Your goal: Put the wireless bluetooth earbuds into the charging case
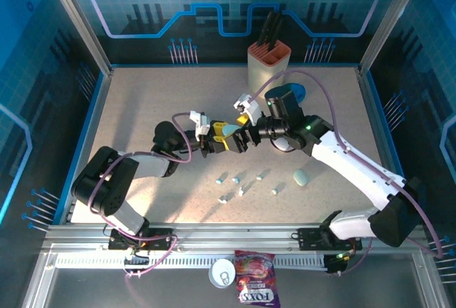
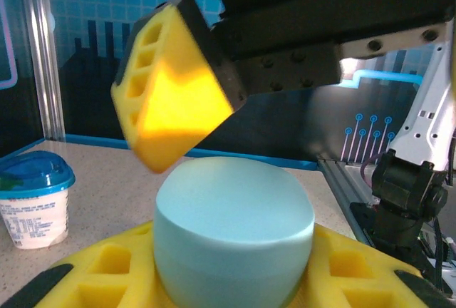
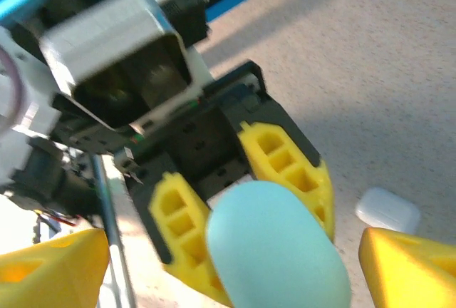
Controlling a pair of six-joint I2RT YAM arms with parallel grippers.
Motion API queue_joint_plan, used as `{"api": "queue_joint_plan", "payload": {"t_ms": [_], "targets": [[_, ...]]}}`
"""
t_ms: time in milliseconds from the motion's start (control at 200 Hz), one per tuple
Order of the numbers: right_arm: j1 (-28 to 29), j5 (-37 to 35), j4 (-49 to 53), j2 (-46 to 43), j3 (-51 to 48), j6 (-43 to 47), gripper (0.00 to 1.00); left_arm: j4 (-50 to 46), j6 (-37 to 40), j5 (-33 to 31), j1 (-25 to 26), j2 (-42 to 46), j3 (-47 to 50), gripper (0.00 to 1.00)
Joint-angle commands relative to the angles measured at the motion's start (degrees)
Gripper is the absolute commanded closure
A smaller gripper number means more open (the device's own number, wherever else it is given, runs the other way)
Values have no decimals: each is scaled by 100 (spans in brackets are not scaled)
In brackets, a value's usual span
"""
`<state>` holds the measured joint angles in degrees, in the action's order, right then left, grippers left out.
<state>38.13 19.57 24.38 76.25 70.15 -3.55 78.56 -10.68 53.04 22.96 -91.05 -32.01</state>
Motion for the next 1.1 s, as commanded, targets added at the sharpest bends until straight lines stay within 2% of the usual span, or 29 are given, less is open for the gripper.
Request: {"api": "queue_joint_plan", "payload": {"t_ms": [0,260,415,885,1091], "targets": [[39,-813,342,24,189,504,9,168,-110,101,39,214,116,67],[37,-923,269,-14,124,411,8,172,-98,88,49,295,212,67],[15,-1398,-51,-186,-6,216,8,170,15,99,46,332,269,67],[-56,-1674,-196,-16,221,129,8,168,45,102,51,392,296,67],[-51,-1578,-520,-176,157,50,8,169,107,67,46,368,277,67]]}}
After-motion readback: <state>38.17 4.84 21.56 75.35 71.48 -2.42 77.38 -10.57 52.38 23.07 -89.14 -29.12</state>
